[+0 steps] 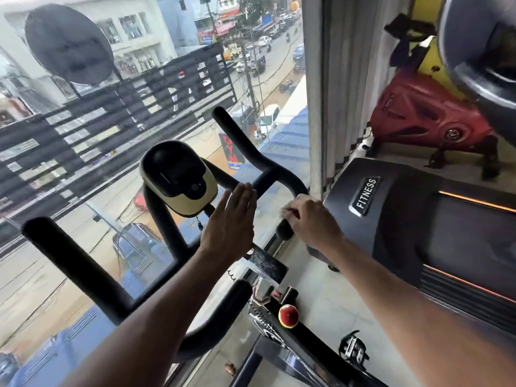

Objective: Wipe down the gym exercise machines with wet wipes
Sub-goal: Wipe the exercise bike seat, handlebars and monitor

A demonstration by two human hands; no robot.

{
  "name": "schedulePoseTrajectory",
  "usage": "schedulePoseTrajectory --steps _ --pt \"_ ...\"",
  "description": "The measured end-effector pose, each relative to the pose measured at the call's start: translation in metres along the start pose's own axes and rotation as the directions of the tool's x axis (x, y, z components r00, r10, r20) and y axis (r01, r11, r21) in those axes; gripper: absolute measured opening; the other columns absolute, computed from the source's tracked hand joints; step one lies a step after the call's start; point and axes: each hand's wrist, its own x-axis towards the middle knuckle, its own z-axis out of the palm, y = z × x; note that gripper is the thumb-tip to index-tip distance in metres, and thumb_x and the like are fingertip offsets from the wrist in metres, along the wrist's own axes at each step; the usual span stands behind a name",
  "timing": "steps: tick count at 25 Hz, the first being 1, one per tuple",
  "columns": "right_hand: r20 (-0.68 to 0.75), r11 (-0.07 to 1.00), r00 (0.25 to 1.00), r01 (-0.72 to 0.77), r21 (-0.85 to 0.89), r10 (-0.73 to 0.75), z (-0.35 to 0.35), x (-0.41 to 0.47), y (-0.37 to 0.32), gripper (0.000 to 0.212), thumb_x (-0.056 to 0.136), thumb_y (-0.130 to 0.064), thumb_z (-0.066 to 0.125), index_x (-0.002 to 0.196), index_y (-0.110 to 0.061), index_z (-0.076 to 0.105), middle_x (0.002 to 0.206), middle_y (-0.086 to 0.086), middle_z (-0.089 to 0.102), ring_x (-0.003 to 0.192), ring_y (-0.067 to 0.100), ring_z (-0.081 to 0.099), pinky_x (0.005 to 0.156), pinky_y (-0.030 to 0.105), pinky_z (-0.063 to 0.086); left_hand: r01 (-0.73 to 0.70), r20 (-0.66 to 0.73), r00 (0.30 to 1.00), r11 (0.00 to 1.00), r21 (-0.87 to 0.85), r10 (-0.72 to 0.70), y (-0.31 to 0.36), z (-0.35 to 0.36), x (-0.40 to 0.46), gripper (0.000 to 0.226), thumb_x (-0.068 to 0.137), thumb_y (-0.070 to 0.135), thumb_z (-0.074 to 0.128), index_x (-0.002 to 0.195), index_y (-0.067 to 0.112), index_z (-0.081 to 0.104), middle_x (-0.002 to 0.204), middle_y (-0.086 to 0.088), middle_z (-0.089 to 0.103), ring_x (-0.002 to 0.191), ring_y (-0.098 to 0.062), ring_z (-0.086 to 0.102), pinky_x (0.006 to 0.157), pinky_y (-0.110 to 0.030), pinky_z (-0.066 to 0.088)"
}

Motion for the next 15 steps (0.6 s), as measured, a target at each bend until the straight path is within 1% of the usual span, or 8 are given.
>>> schedulePoseTrajectory --steps 2,3,5,6,8,11,13,15 --pt "0.002 0.984 0.985 0.169 0.054 -0.17 0.008 -0.017 -0.003 0.015 0.1 -0.019 0.064 0.103 -0.01 0.076 0.101 0.004 0.066 0.09 0.019 0.066 0.084 0.038 0.055 -0.015 -0.036 0.999 1.0 -0.007 0.014 -0.004 -0.002 0.01 0.076 0.095 0.036 0.058 0.158 0.0 0.035 0.162 -0.02 0.038 0.153 -0.033 0.032 0.128 -0.05 0.018" --pt "-0.019 0.955 0.962 0.273 0.118 -0.273 0.011 -0.029 0.004 0.013 0.1 -0.015 0.065 0.105 -0.01 0.076 0.1 0.002 0.065 0.091 0.013 0.066 0.084 0.034 0.056 -0.018 -0.055 0.998 1.0 -0.022 0.017 -0.006 -0.002 0.015 0.073 0.093 0.035 0.062 0.154 0.0 0.043 0.156 -0.019 0.047 0.149 -0.033 0.039 0.127 -0.051 0.022" --pt "-0.048 0.891 0.917 0.395 0.225 -0.395 0.012 -0.047 0.02 0.016 0.1 -0.01 0.066 0.113 -0.008 0.075 0.106 0.001 0.066 0.1 0.008 0.066 0.089 0.024 0.056 -0.011 -0.068 0.998 1.0 -0.024 0.009 -0.006 -0.001 0.022 0.071 0.097 0.036 0.06 0.154 -0.001 0.041 0.156 -0.019 0.047 0.149 -0.034 0.04 0.126 -0.051 0.024" --pt "-0.055 0.875 0.908 0.415 0.249 -0.414 0.013 -0.047 0.026 0.018 0.1 -0.009 0.066 0.115 -0.008 0.074 0.108 0.001 0.067 0.102 0.008 0.066 0.091 0.022 0.055 -0.006 -0.073 0.997 1.0 -0.012 0.005 -0.004 0.0 0.024 0.071 0.099 0.036 0.056 0.157 -0.001 0.037 0.16 -0.019 0.043 0.151 -0.033 0.037 0.126 -0.051 0.024" --pt "-0.105 0.881 0.923 0.384 0.275 -0.369 0.016 -0.039 0.031 0.017 0.1 -0.01 0.067 0.114 -0.009 0.074 0.104 0.002 0.066 0.095 0.007 0.067 0.085 0.019 0.056 -0.002 -0.084 0.996 1.0 -0.015 0.0 -0.002 0.002 0.024 0.072 0.101 0.036 0.053 0.159 0.0 0.032 0.163 -0.018 0.038 0.153 -0.032 0.033 0.127 -0.05 0.024" --pt "-0.204 0.928 0.95 0.282 0.245 -0.235 0.016 -0.022 0.033 0.014 0.101 -0.017 0.066 0.109 -0.01 0.075 0.096 0.0 0.062 0.082 0.009 0.066 0.078 0.026 0.057 0.026 -0.075 0.997 0.999 -0.024 -0.028 -0.002 0.001 0.019 0.075 0.095 0.033 0.059 0.158 0.0 0.035 0.161 -0.018 0.041 0.151 -0.032 0.037 0.127 -0.049 0.025" --pt "-0.155 0.958 0.96 0.254 0.137 -0.232 0.011 -0.007 0.035 0.015 0.102 -0.021 0.064 0.105 -0.011 0.074 0.093 0.0 0.059 0.078 0.015 0.065 0.076 0.033 0.057 0.041 -0.094 0.995 0.999 -0.024 -0.043 -0.003 -0.001 0.032 0.073 0.089 0.03 0.064 0.153 0.0 0.045 0.151 -0.018 0.054 0.14 -0.033 0.05 0.122 -0.045 0.029" --pt "-0.046 0.945 0.946 0.323 0.055 -0.321 0.005 -0.003 0.037 0.015 0.103 -0.02 0.061 0.105 -0.011 0.072 0.095 0.001 0.058 0.076 0.017 0.065 0.077 0.027 0.056 0.064 -0.066 0.995 0.996 -0.066 -0.068 -0.001 -0.004 0.048 0.062 0.089 0.027 0.065 0.144 0.0 0.054 0.133 -0.017 0.067 0.121 -0.034 0.061 0.109 -0.043 0.036"
